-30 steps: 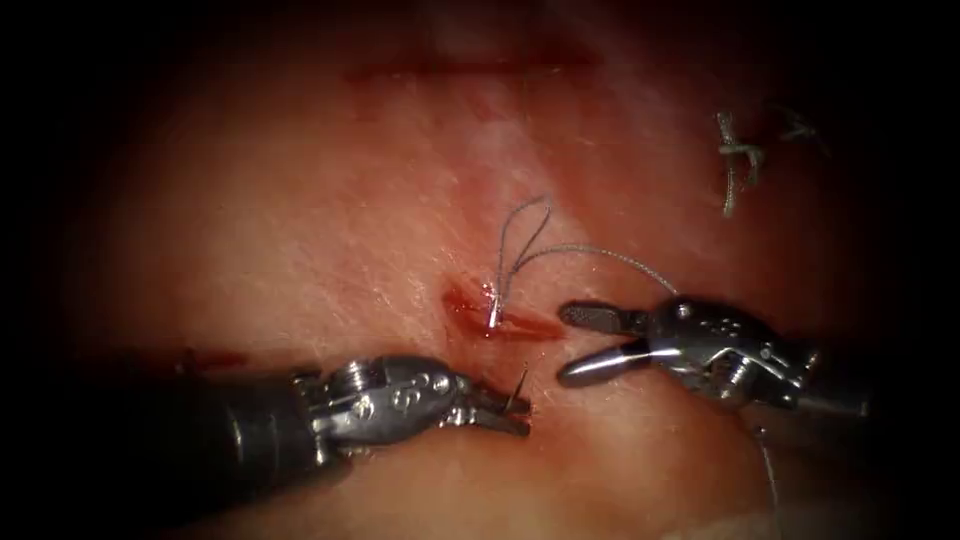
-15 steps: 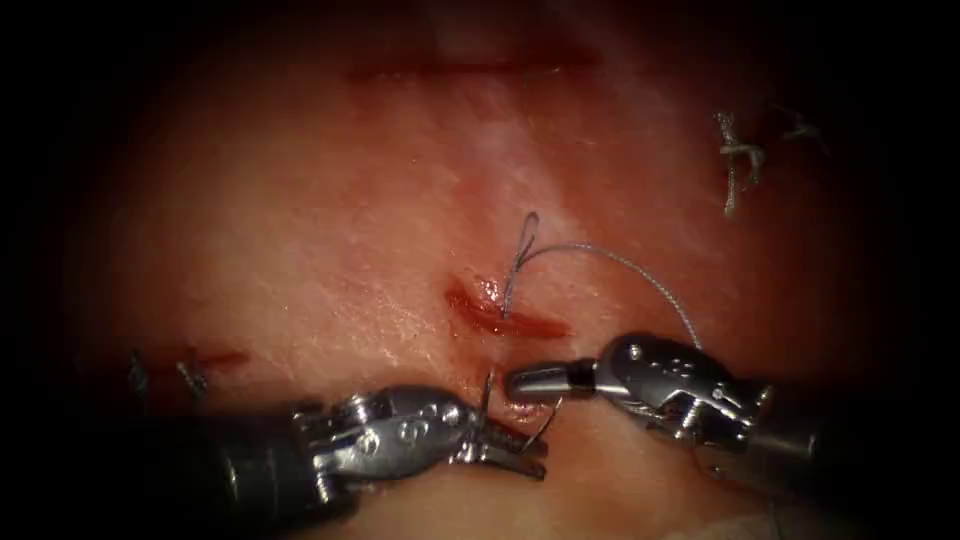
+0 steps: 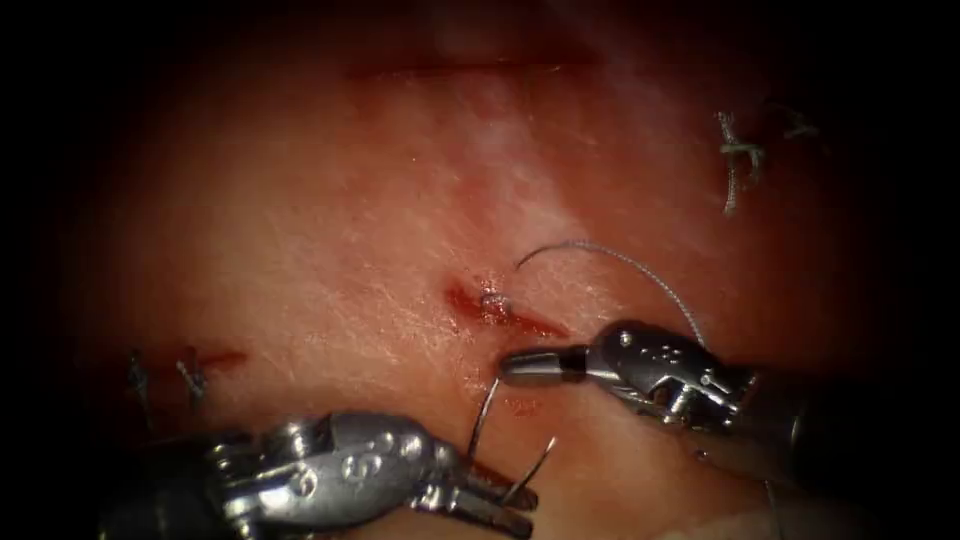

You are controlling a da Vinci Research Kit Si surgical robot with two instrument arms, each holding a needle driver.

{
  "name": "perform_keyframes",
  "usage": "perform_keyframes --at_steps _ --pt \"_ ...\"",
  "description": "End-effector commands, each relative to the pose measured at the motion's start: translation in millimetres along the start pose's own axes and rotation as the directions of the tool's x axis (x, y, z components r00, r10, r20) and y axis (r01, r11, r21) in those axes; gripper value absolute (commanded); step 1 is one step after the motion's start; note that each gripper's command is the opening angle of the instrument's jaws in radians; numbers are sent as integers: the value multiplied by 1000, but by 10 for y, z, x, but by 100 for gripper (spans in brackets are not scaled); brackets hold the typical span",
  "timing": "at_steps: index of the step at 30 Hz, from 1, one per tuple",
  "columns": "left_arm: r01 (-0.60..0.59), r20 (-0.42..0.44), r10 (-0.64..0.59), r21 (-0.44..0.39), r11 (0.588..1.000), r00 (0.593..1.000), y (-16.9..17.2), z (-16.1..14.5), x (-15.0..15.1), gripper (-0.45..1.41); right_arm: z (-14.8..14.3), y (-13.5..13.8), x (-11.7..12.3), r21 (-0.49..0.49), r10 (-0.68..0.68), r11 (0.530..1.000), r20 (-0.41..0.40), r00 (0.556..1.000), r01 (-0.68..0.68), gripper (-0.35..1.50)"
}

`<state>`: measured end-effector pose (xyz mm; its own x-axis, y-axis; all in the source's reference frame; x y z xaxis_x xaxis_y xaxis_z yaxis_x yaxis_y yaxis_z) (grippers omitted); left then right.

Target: Wound Closure

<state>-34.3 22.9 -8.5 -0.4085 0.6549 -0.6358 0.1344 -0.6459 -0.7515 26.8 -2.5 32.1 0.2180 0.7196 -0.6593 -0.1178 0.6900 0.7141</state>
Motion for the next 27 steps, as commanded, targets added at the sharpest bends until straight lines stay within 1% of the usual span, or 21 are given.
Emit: perform_keyframes --at_steps 1,3,8,19,22,24,25,27 --pt "-14 -2 14 -2 1000 1000 -2 4 1 -45 8 1 -6 3 0 1000 2 1000 0 -35" --pt "-36 -6 36 -5 999 999 5 -4 12 -45 10 1 -7 1 -2 1000 5 1000 2 -35" --pt "-106 -22 107 38 994 994 10 -31 45 -45 14 1 -11 -2 -5 1000 5 1000 5 -35" --pt "-182 -15 185 114 977 983 -10 -81 89 -45 15 -3 -11 -2 -5 1000 5 1000 5 -35" --pt "-207 -8 211 159 965 977 -14 -95 103 -45 14 -3 -11 -3 -5 1000 8 1000 5 -35" --pt "-209 -4 213 180 961 977 -15 -100 107 -45 14 -5 -10 -5 -16 1000 16 1000 16 -33" --pt "-205 -3 209 187 961 978 -15 -101 107 -45 13 -6 -8 -5 -20 1000 15 1000 20 4" --pt "-206 2 210 204 957 978 -14 -102 103 -45 13 -8 -3 -4 -46 999 13 999 46 51"
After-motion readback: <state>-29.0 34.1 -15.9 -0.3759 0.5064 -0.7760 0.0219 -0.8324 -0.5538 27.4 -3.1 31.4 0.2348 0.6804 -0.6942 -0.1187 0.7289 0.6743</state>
